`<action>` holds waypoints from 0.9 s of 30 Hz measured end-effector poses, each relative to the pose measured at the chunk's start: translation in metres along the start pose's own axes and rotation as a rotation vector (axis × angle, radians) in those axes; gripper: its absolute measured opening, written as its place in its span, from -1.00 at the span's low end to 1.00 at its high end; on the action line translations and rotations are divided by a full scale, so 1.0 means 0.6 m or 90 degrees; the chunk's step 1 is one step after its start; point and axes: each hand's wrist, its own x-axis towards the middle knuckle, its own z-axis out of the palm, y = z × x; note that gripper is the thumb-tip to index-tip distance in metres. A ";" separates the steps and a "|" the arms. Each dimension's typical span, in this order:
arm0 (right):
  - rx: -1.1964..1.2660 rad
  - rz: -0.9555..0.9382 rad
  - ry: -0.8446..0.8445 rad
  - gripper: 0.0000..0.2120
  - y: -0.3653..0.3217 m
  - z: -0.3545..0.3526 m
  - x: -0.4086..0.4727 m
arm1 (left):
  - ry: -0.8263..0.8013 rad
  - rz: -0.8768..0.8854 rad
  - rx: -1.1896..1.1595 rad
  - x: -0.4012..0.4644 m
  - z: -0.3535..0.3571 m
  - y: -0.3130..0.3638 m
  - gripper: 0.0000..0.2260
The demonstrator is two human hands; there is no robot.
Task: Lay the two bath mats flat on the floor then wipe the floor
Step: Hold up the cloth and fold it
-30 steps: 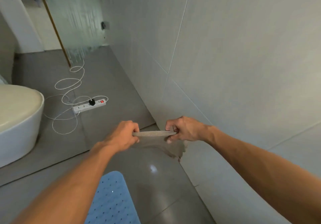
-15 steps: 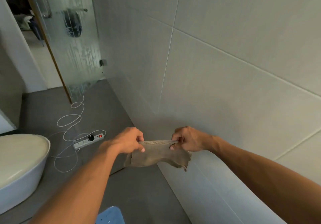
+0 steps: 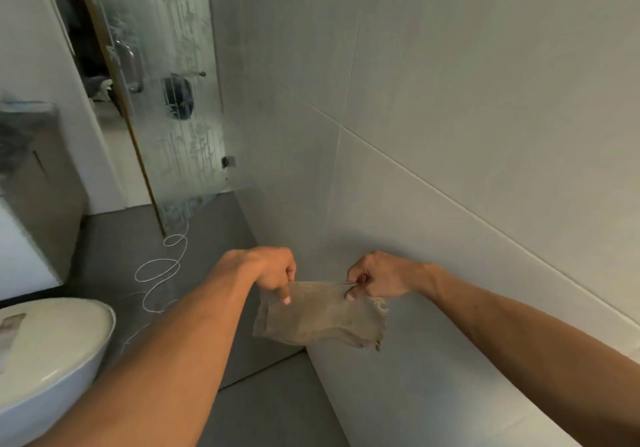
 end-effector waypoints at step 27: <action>-0.041 -0.413 -0.259 -0.78 -0.381 0.039 0.611 | 0.109 -0.609 -0.406 -0.134 0.091 -0.430 -0.64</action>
